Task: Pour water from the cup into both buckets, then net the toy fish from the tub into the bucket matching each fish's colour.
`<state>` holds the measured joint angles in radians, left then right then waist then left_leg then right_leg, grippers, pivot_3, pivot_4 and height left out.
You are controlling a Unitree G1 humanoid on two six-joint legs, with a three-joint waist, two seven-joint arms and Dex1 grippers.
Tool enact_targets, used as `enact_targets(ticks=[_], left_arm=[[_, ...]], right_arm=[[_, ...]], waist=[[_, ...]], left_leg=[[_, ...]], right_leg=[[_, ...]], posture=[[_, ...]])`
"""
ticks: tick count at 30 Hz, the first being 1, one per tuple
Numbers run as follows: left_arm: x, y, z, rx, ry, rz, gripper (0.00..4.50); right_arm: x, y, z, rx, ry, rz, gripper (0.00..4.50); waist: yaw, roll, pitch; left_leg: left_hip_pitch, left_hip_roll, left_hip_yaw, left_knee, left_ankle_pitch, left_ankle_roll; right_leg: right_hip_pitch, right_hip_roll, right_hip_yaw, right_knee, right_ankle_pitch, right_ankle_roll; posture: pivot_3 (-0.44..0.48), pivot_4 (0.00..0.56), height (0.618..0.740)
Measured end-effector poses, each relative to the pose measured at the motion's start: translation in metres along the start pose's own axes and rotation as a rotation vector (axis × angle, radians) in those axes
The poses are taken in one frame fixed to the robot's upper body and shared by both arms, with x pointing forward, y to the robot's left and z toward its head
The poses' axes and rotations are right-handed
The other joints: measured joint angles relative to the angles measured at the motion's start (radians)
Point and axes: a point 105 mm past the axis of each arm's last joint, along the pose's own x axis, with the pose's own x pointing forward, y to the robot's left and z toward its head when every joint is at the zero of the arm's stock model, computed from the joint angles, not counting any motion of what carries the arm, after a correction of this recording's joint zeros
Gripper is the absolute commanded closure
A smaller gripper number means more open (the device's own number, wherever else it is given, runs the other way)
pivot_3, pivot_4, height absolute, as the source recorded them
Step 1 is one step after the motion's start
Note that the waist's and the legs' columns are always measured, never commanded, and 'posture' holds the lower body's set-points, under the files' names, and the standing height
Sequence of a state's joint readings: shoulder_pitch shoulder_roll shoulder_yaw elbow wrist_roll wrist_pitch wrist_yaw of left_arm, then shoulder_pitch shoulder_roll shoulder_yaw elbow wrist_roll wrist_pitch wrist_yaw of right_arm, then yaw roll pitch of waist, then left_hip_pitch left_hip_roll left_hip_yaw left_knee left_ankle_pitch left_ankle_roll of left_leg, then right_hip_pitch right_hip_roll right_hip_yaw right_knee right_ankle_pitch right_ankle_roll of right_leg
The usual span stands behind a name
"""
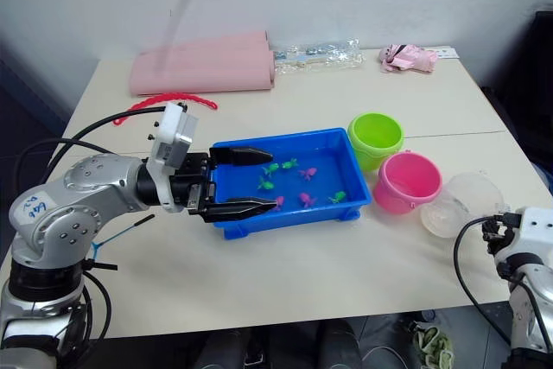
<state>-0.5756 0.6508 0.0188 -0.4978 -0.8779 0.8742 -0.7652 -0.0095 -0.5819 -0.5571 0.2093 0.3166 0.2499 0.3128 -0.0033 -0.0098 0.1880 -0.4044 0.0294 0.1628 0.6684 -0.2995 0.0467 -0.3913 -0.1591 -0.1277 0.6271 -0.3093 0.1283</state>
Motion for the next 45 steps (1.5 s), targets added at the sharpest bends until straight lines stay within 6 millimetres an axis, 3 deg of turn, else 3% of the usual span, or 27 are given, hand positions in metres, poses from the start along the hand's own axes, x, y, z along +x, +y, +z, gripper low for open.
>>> enact_targets(ticks=[7, 10, 12, 13, 29, 37, 45], left_arm=[[-0.001, 0.000, 0.000, 0.003, 0.009, 0.004, 0.00], [-0.002, 0.001, -0.001, 0.005, 0.016, 0.007, 0.00], [-0.003, 0.001, -0.001, 0.006, 0.017, 0.008, 0.00], [-0.003, 0.001, -0.001, 0.006, 0.018, 0.008, 0.00], [-0.003, 0.001, 0.000, 0.011, 0.021, 0.004, 0.00], [0.001, 0.002, 0.000, 0.011, 0.011, -0.019, 0.00], [0.006, 0.010, -0.001, 0.011, -0.002, -0.021, 0.00]], right_arm=[[0.010, 0.000, -0.002, 0.007, -0.031, 0.026, 2.60], [0.012, 0.001, -0.001, 0.008, -0.044, 0.043, 3.37], [0.014, 0.003, 0.000, 0.013, -0.054, 0.062, 4.37], [0.014, 0.004, 0.001, 0.012, -0.061, 0.067, 4.44], [0.004, 0.002, 0.005, 0.047, -0.100, 0.083, 4.44], [-0.015, -0.006, 0.046, 0.003, -0.214, 0.028, 4.44], [-0.018, -0.001, 0.104, -0.438, -0.279, -0.016, 4.44]], waist=[[0.000, 0.000, 0.000], [0.000, 0.000, 0.000], [0.000, 0.000, 0.000], [0.000, 0.000, 0.000], [0.003, 0.001, 0.000], [0.002, 0.002, 0.000], [0.002, 0.003, 0.000]], left_leg=[[0.000, 0.000, 0.000, 0.000, 0.000, 0.000], [0.000, 0.000, 0.000, 0.000, 0.000, 0.000], [0.000, 0.000, 0.000, 0.000, 0.000, 0.000], [0.000, 0.000, 0.000, 0.000, 0.000, 0.000], [0.000, 0.000, 0.000, 0.000, 0.000, 0.000], [0.000, 0.000, 0.000, 0.000, 0.000, 0.000], [0.000, 0.000, 0.000, 0.000, 0.000, 0.000]], right_leg=[[0.000, 0.000, 0.000, 0.000, 0.000, 0.000], [0.000, 0.000, 0.000, 0.000, 0.000, 0.000], [0.000, 0.000, 0.000, 0.000, 0.000, 0.000], [0.000, 0.000, 0.000, 0.000, 0.000, 0.000], [0.000, 0.000, 0.000, 0.000, 0.000, 0.000], [0.000, 0.000, 0.000, 0.001, 0.000, 0.000], [0.000, 0.000, 0.000, 0.000, 0.000, 0.000]], posture=[[0.000, 0.150, 0.738], [0.000, 0.150, 0.738], [0.000, 0.150, 0.738], [0.000, 0.150, 0.738], [0.000, 0.150, 0.738], [0.000, 0.150, 0.738], [0.000, 0.150, 0.738]])
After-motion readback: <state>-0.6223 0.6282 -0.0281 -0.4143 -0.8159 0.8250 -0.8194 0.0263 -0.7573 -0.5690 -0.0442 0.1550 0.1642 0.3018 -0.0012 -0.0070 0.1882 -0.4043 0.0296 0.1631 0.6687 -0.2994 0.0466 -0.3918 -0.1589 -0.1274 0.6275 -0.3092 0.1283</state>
